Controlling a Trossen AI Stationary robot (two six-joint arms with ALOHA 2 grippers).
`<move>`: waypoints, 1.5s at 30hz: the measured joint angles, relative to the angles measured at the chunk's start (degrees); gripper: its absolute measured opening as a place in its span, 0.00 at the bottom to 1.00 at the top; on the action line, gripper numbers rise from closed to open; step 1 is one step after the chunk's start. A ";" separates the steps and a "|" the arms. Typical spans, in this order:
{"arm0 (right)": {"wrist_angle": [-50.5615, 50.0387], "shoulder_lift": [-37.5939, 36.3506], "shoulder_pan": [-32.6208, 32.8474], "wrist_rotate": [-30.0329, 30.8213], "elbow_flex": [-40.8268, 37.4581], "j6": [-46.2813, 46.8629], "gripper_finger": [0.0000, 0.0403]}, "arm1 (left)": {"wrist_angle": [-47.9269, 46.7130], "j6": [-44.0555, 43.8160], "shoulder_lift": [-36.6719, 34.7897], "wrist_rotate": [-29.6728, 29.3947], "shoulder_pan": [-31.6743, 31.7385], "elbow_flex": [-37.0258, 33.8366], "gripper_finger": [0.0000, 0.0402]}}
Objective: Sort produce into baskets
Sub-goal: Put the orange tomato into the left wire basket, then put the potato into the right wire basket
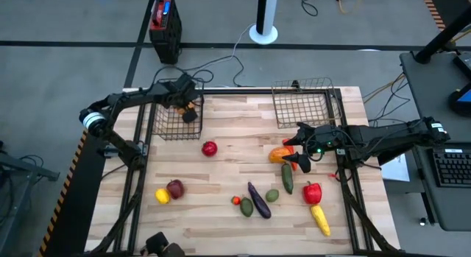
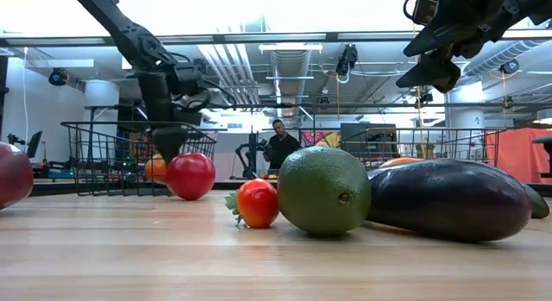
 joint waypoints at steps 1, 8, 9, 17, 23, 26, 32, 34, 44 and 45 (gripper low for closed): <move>0.00 0.00 0.00 0.00 0.00 0.00 0.75 | 0.05 -0.04 0.00 0.01 0.00 -0.29 0.78; 0.00 0.00 0.01 0.00 0.00 0.00 0.75 | 1.18 -0.92 -0.03 -0.13 0.08 -0.50 0.81; 0.00 0.00 0.01 0.00 0.00 0.00 0.75 | 1.36 -0.84 -0.03 -0.15 0.08 -0.50 0.82; 0.00 0.00 0.01 0.00 0.00 0.00 0.75 | 1.30 -0.61 -0.05 -0.19 0.08 -0.50 0.89; 0.00 0.00 0.00 0.00 0.00 0.00 0.75 | -1.56 -0.79 -2.64 -0.23 -0.16 -0.41 0.89; 0.00 0.00 0.00 0.00 0.00 -0.04 0.75 | -4.80 -1.65 -6.06 -0.30 -0.37 0.38 0.89; 0.00 0.00 0.01 0.02 0.00 -0.66 0.75 | -7.65 -6.49 -17.83 -1.07 -2.23 1.44 0.89; 0.02 0.00 0.01 0.17 0.00 -0.61 0.75 | -7.28 -10.40 -22.44 0.67 -3.78 1.37 0.89; 0.04 0.00 0.00 0.46 0.00 -0.55 0.75 | 8.23 -28.56 -38.42 3.69 -29.65 -4.63 0.89; 0.04 0.00 0.00 0.46 0.00 -0.54 0.75 | 9.23 -29.65 -38.74 1.09 -33.58 -4.98 0.89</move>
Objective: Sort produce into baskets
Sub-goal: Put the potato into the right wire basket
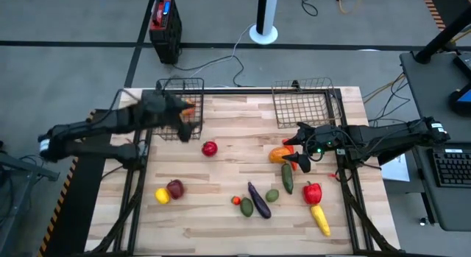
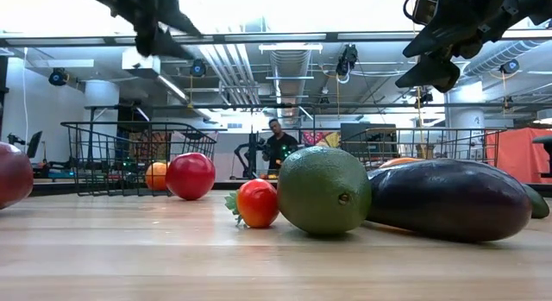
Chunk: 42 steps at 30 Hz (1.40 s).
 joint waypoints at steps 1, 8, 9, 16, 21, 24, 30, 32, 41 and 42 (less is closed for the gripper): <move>0.00 0.00 0.00 0.00 0.00 0.05 0.75 | 0.59 -0.80 -0.04 -3.20 -4.05 -0.07 0.89; 0.00 0.00 -0.01 -0.02 0.00 0.77 0.75 | 1.14 -5.28 2.94 -25.74 -32.13 0.67 0.87; 0.00 0.00 0.00 -0.01 0.00 1.09 0.75 | 1.24 -6.27 3.83 -28.06 -35.58 0.82 0.87; -0.02 0.00 -0.01 0.01 0.00 2.20 0.75 | 1.40 -14.73 10.12 -40.04 -50.20 0.92 0.84; -0.06 0.00 -0.01 0.09 0.00 0.37 0.75 | 1.47 -22.83 13.00 -39.17 -51.74 0.92 0.83; -0.07 0.00 -0.01 0.09 0.00 0.51 0.75 | 1.31 -24.68 14.62 -33.30 -51.90 0.92 0.83; -0.03 0.02 -0.01 0.30 0.00 0.49 0.75 | 1.52 -27.21 18.15 -27.03 -51.90 0.92 0.83; 0.01 0.02 -0.01 1.90 0.00 0.50 0.75 | 1.72 -27.74 19.04 -27.67 -51.88 0.92 0.83; 7.75 0.36 1.61 4.48 0.00 2.88 0.75 | 4.86 -27.75 21.92 -41.32 -51.79 0.94 0.83; 9.51 0.65 2.16 4.47 0.02 2.65 0.75 | 4.91 -27.75 21.85 -41.16 -51.79 0.94 0.83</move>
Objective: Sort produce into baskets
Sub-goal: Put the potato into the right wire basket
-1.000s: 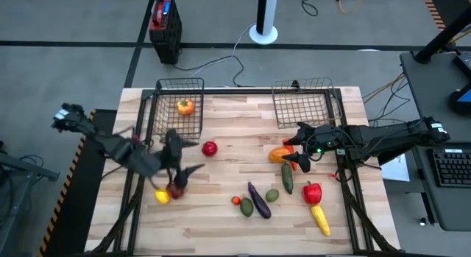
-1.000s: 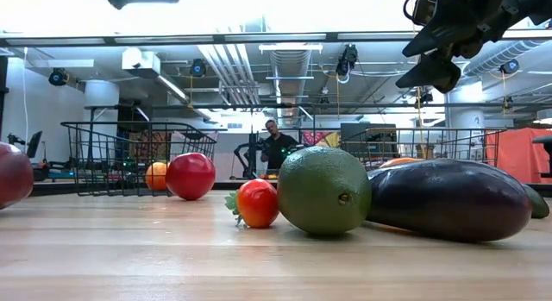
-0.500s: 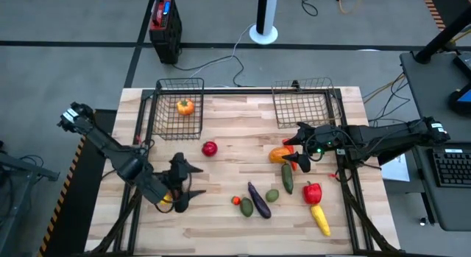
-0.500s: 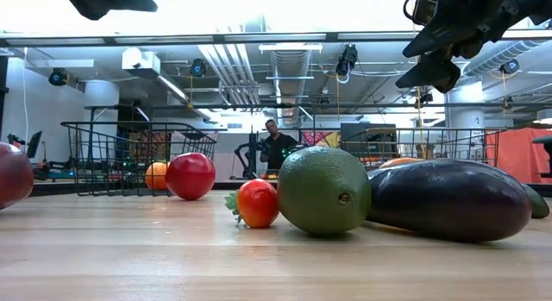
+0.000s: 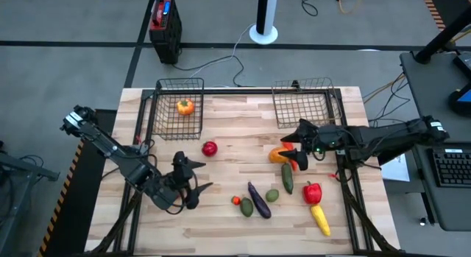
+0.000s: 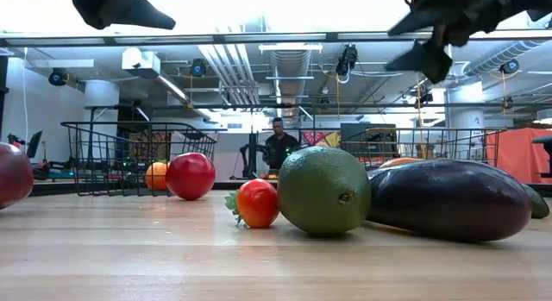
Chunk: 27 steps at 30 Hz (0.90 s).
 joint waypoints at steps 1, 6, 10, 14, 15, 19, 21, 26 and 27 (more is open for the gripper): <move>1.32 0.23 0.58 0.01 0.00 -0.23 0.75 | 0.08 -0.02 -0.06 0.30 0.00 0.00 0.83; 6.23 4.35 2.51 0.01 0.04 0.24 0.75 | 0.38 -0.54 -0.54 0.40 0.04 0.00 0.83; 5.88 9.73 3.12 0.01 0.40 2.94 0.75 | 0.15 -0.68 -0.46 0.46 0.04 0.00 0.83; -1.66 15.14 3.10 -0.01 4.66 6.35 0.75 | -3.41 -0.71 -0.64 1.13 0.04 0.00 0.83; -4.78 16.57 3.08 0.00 6.60 7.63 0.75 | -4.81 -0.85 -0.91 1.23 0.04 0.00 0.83; -24.60 22.98 2.61 -0.07 17.32 11.87 0.75 | -8.95 -1.10 -2.30 1.21 0.04 0.02 0.83; -35.93 26.54 2.61 -0.08 23.34 11.38 0.75 | -10.03 -1.14 -3.04 1.19 0.04 0.02 0.83; -52.59 34.64 4.46 -0.07 34.32 0.32 0.75 | -10.63 -1.05 -4.35 1.22 0.01 0.02 0.83; -54.45 35.69 5.10 -0.05 35.65 -2.41 0.75 | -10.34 -1.08 -4.46 1.46 -0.09 0.02 0.83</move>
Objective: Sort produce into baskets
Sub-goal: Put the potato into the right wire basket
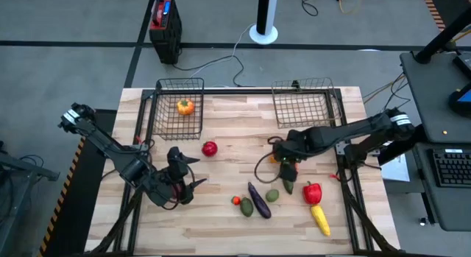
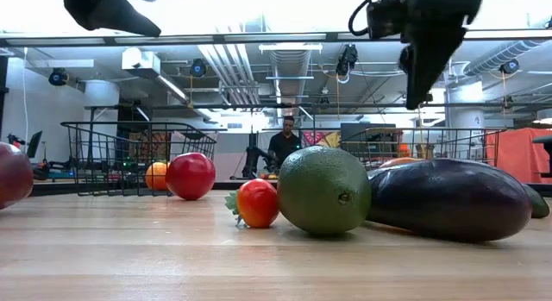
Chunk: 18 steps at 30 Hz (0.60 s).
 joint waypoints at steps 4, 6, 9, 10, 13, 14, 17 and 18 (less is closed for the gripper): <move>-2.85 3.13 2.31 0.50 1.65 -8.06 0.75 | -0.15 -0.04 -0.10 3.05 -1.11 0.00 0.83; -2.60 4.17 2.94 1.40 1.55 -9.64 0.75 | -0.11 -0.31 -0.11 3.02 -1.78 0.00 0.83; -1.88 5.54 3.03 3.59 1.36 -9.68 0.75 | -0.45 -1.52 -0.14 3.01 -2.29 0.00 0.83; -1.42 5.83 3.03 4.27 1.36 -9.60 0.75 | -0.71 -1.67 -0.20 3.02 -2.39 0.00 0.83; -1.26 6.13 3.01 7.43 1.33 -10.01 0.75 | -1.82 -1.69 -0.23 2.99 -2.42 0.00 0.83; -1.17 6.10 3.01 8.55 1.33 -10.40 0.75 | -2.07 -1.59 -0.23 2.95 -2.42 0.00 0.83; -0.50 5.90 2.99 10.68 1.27 -10.89 0.75 | -3.87 -1.26 -0.34 2.37 -2.42 0.00 0.83; -0.15 5.83 2.96 10.67 1.27 -10.90 0.75 | -4.42 -1.22 -0.34 1.71 -2.42 0.00 0.83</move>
